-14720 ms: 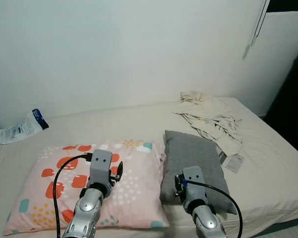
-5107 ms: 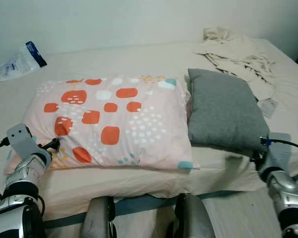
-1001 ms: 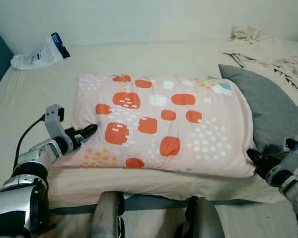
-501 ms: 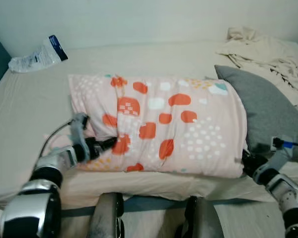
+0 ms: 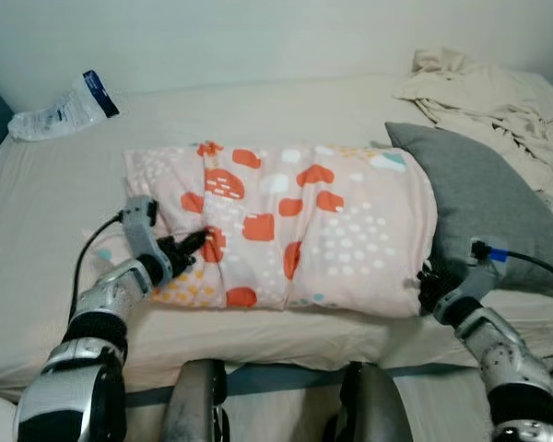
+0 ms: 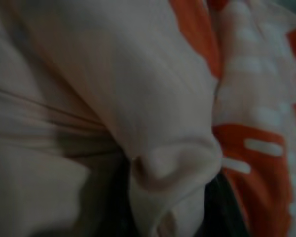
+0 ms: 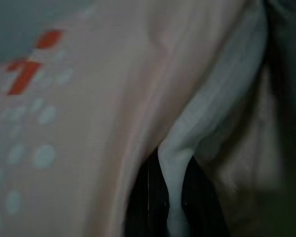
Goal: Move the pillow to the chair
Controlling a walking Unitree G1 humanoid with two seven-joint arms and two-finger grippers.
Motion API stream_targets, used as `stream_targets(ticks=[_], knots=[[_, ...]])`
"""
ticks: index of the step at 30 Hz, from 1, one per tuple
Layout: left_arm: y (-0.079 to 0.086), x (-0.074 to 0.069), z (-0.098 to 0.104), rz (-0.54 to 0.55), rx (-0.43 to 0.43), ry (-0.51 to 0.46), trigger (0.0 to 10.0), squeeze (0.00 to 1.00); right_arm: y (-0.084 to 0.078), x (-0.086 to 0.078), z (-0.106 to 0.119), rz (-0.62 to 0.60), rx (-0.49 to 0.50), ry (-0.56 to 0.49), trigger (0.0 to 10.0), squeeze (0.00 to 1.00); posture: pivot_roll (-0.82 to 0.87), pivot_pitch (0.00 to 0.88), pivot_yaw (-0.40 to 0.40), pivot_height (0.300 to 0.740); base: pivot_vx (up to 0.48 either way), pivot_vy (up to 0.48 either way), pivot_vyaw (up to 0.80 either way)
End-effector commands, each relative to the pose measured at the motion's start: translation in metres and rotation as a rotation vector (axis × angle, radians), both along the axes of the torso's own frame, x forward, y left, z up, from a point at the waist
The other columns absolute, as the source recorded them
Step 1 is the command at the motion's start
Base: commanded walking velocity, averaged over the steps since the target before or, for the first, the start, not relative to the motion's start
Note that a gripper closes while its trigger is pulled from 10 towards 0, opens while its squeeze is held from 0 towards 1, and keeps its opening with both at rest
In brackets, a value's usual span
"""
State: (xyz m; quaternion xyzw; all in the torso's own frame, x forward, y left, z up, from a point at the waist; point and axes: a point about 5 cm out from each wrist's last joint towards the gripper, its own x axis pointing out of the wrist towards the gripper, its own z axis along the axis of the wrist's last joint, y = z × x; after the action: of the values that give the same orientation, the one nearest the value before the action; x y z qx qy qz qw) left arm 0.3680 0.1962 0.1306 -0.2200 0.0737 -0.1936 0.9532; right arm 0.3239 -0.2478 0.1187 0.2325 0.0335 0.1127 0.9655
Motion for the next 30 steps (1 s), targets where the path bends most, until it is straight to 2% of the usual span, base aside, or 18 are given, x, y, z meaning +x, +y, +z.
stream_targets(ticks=[1,2,4,5,6,9,13,14,16,18,19,21,22,23,24,25,26,30], knots=[[-0.009,-0.004,-0.002,-0.021,-0.034,-0.002,0.0,0.00,0.023,0.003,0.002,0.066,0.008,-0.019,0.0,0.00,0.03,0.189,0.028,0.587,0.000,0.000,0.00],[-0.009,-0.004,-0.002,-0.021,-0.034,-0.002,0.0,0.00,0.023,0.003,0.002,0.066,0.008,-0.019,0.0,0.00,0.03,0.189,0.028,0.587,0.000,0.000,0.00],[-0.002,-0.006,0.003,0.020,-0.043,-0.023,0.0,0.00,0.036,0.006,0.004,0.093,-0.028,-0.027,0.0,0.00,0.02,0.177,0.025,0.587,0.000,0.000,0.00],[0.011,-0.008,0.013,0.117,-0.057,-0.070,0.0,0.00,0.057,0.012,0.010,0.133,-0.112,-0.058,0.0,0.00,0.02,0.166,0.022,0.587,0.000,0.000,0.00],[0.019,-0.008,0.020,0.179,-0.056,-0.105,0.0,0.00,0.067,0.016,0.014,0.141,-0.147,-0.077,0.0,0.00,0.02,0.156,0.019,0.587,0.000,0.000,0.00],[0.033,-0.009,0.035,0.283,-0.043,-0.169,0.0,0.00,0.082,0.025,0.024,0.133,-0.196,-0.116,0.0,0.00,0.02,0.140,0.013,0.587,0.000,0.000,0.00],[0.047,-0.010,0.055,0.391,-0.026,-0.231,0.0,0.00,0.097,0.036,0.042,0.119,-0.187,-0.177,0.0,0.00,0.03,0.116,0.000,0.587,0.000,0.000,0.00],[0.047,-0.010,0.055,0.391,-0.026,-0.231,0.0,0.00,0.097,0.036,0.042,0.119,-0.187,-0.177,0.0,0.00,0.03,0.116,0.000,0.587,0.000,0.000,0.00],[0.043,-0.008,0.076,0.434,-0.005,-0.309,0.0,0.00,0.106,0.045,0.069,0.100,-0.214,-0.273,0.0,0.00,0.03,0.100,-0.009,0.587,0.000,0.000,0.00],[0.040,-0.008,0.083,0.449,-0.004,-0.333,0.0,0.00,0.109,0.047,0.077,0.097,-0.227,-0.305,0.0,0.00,0.03,0.100,-0.009,0.587,0.000,0.000,0.00],[0.029,-0.008,0.089,0.441,-0.008,-0.357,0.0,0.00,0.112,0.048,0.087,0.095,-0.251,-0.344,0.0,0.00,0.03,0.092,-0.011,0.587,0.000,0.000,0.00],[0.000,-0.007,0.085,0.409,0.162,-0.377,0.0,0.00,0.120,0.046,0.096,0.076,-0.316,-0.391,0.0,0.00,0.02,0.072,-0.016,0.587,0.000,0.000,0.00],[-0.008,-0.007,0.083,0.403,0.212,-0.385,0.0,0.00,0.122,0.046,0.097,0.067,-0.335,-0.402,0.0,0.00,0.02,0.072,-0.016,0.587,0.000,0.000,0.00],[-0.008,-0.007,0.083,0.403,0.212,-0.385,0.0,0.00,0.122,0.046,0.097,0.067,-0.335,-0.402,0.0,0.00,0.02,0.072,-0.016,0.587,0.000,0.000,0.00],[-0.015,-0.008,0.077,0.408,0.228,-0.370,3.4,0.00,0.123,0.044,0.093,0.046,-0.364,-0.401,4.9,0.00,0.02,0.057,-0.011,0.587,0.000,0.000,0.00],[-0.020,-0.009,0.074,0.419,0.240,-0.364,9.0,0.00,0.123,0.042,0.090,0.026,-0.395,-0.401,10.0,0.00,0.02,0.057,-0.011,0.587,0.000,0.000,0.00],[-0.027,-0.009,0.070,0.421,0.223,-0.339,10.0,0.00,0.124,0.039,0.084,0.014,-0.429,-0.398,10.0,0.00,0.02,0.048,-0.006,0.587,0.000,0.000,0.00],[-0.043,-0.015,0.072,0.438,0.210,-0.366,10.0,0.00,0.127,0.033,0.075,-0.019,-0.471,-0.386,10.0,0.00,0.01,0.036,0.003,0.587,0.000,0.000,0.00]])
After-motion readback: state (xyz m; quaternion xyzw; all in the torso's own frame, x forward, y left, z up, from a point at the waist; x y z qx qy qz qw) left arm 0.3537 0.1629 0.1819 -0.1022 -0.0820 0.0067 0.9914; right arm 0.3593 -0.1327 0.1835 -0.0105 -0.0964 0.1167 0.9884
